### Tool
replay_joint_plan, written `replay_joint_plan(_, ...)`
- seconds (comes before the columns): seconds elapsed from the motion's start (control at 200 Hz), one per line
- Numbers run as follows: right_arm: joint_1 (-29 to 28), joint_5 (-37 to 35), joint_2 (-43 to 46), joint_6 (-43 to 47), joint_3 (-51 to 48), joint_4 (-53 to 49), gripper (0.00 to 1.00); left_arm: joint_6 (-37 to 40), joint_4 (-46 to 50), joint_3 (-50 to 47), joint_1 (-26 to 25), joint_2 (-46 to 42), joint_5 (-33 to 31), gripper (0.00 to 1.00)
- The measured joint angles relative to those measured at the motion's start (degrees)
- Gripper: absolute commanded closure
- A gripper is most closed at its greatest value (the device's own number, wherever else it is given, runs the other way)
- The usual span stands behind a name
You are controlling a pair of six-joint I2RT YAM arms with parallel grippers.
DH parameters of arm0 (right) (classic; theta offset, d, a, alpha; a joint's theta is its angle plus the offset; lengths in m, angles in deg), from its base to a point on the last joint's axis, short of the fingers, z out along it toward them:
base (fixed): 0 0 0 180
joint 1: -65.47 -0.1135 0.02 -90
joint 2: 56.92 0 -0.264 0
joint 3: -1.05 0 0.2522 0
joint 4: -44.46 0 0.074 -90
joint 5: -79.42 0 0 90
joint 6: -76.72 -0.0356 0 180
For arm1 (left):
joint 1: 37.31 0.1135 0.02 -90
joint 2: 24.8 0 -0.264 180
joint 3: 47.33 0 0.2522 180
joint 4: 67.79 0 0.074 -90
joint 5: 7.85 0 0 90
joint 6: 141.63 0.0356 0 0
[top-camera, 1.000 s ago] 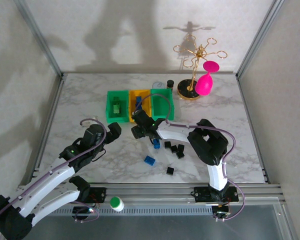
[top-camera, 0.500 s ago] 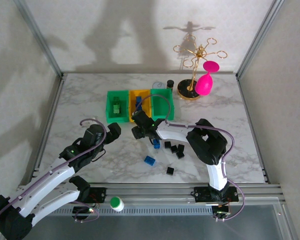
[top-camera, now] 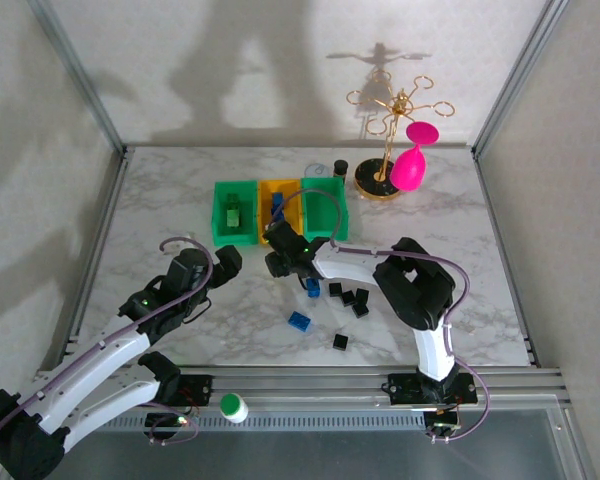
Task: Sort the legos into containers by color
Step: Pick up the lego from the center of the table, then place the lego in the container.
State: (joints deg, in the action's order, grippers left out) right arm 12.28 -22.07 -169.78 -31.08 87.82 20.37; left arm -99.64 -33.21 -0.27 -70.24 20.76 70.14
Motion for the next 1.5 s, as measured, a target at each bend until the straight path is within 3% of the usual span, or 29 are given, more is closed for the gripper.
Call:
replay_joint_plan(0.3, 0.07, 0.74, 7.56, -1.95, 1.31, -1.11, 0.54, 0.70, 0.02, 3.17, 0.00, 1.42, -0.52, 0.00)
replay_joint_plan(0.591, 4.00, 0.61, 7.41, -3.23, 7.69, -2.32, 0.54, 1.77, -0.33, 6.38, 0.00, 4.96, -0.94, 0.01)
replay_joint_plan(1.201, 9.53, -2.27, -10.01, -2.71, 24.90, -2.08, 0.52, 3.02, -3.10, 9.05, 0.00, 11.30, -1.31, 0.00)
replay_joint_plan(1.497, 10.08, -2.36, -15.72, -1.57, 31.08, -3.23, 0.45, 3.04, -3.17, 9.03, 0.15, 11.32, -1.33, 0.00)
